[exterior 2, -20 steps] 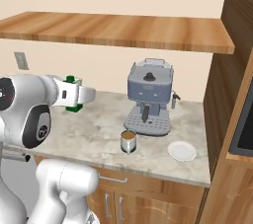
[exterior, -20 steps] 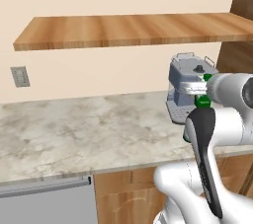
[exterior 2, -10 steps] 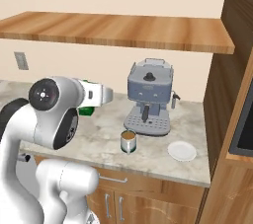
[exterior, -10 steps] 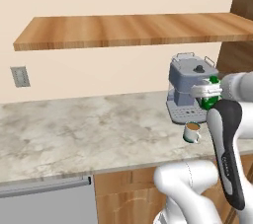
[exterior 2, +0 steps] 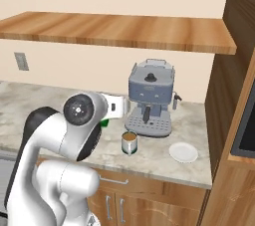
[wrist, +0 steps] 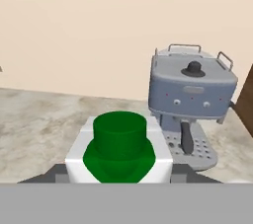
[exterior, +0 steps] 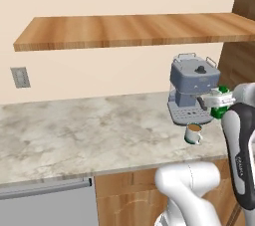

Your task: Take a sugar cube from the saucer and place it inside the coffee. Then, grab milk from the fridge and place it next to the coffee on the counter to sweeten the coffee.

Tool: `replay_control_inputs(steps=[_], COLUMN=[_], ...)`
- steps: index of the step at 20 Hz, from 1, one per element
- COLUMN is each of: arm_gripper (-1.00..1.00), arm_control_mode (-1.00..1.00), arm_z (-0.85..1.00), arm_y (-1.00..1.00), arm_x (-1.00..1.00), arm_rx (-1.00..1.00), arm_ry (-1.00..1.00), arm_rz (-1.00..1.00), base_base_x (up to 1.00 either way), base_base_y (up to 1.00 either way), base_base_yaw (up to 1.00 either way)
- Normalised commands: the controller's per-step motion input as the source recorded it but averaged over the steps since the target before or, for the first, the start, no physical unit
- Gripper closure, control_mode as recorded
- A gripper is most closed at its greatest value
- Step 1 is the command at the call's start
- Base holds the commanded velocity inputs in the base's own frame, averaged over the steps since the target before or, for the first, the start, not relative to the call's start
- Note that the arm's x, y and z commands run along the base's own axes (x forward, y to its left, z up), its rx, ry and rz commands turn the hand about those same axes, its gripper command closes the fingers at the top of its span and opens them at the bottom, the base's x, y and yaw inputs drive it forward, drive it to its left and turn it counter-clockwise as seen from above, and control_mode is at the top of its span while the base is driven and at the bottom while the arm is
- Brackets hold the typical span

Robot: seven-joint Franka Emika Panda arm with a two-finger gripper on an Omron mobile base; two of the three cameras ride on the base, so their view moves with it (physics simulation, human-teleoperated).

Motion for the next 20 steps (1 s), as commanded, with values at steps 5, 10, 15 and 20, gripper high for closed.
replay_control_inputs(steps=[5, 10, 15, 20], arm_gripper=[1.00, 1.00, 1.00, 1.00], arm_control_mode=[-1.00, -1.00, -1.00, -1.00], arm_z=[-0.45, -0.14, -0.46, -0.65], arm_y=[-0.51, -0.64, -0.37, -0.19], arm_x=[0.00, 0.02, 0.01, 0.00], arm_rx=[0.00, 0.02, 0.00, 0.00], arm_ry=[-0.05, 0.03, 0.00, 0.00], arm_rz=[0.00, 0.04, 0.12, 0.10], base_base_x=[0.00, 0.00, 0.00, 0.00], base_base_y=[0.00, 0.00, 0.00, 0.00], base_base_yaw=[0.00, 0.00, 0.00, 0.00])
